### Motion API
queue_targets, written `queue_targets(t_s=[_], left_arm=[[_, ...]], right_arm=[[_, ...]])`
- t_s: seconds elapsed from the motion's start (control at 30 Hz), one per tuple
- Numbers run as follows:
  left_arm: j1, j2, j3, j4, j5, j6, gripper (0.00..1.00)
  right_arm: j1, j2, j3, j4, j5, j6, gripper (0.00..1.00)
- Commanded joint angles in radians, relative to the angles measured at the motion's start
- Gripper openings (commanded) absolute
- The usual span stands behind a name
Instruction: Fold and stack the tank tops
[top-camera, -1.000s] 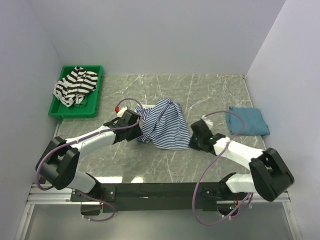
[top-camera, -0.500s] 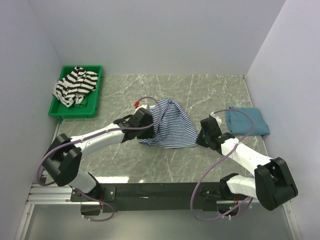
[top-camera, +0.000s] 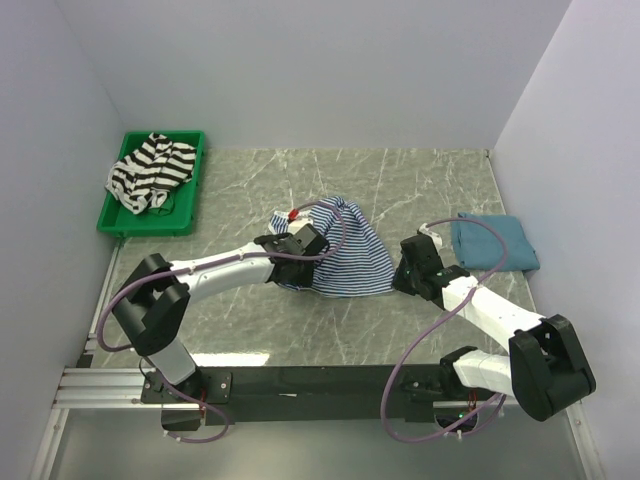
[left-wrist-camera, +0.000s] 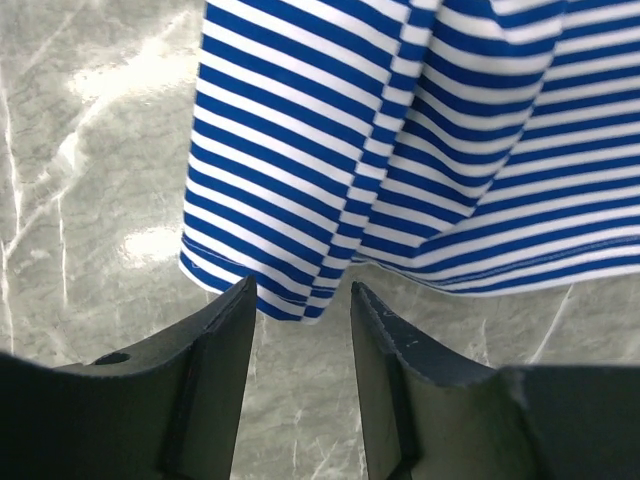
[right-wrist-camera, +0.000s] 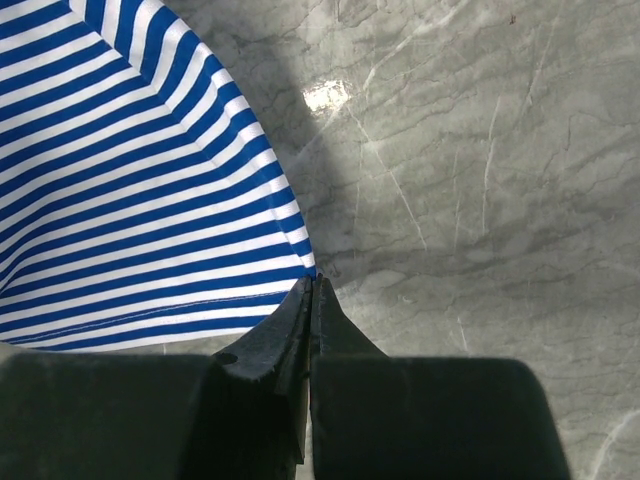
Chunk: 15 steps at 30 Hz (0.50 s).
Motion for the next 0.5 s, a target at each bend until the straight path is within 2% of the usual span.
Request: queue_targets(t_s=[0.0, 0.3, 0.47], left_arm=[[-0.027, 0.009, 0.046, -0.024, -0.027, 0.032, 0.48], [-0.044, 0.067, 0.067, -0.030, -0.106, 0.032, 0.48], [-0.045, 0.081, 0.067, -0.014, -0.116, 0.040, 0.44]], right_arm=[[-0.012, -0.012, 0.001, 0.024, -0.001, -0.010, 0.00], [-0.015, -0.019, -0.010, 0.033, -0.013, -0.010, 0.00], [-0.017, -0.024, -0.019, 0.039, -0.018, -0.008, 0.00]])
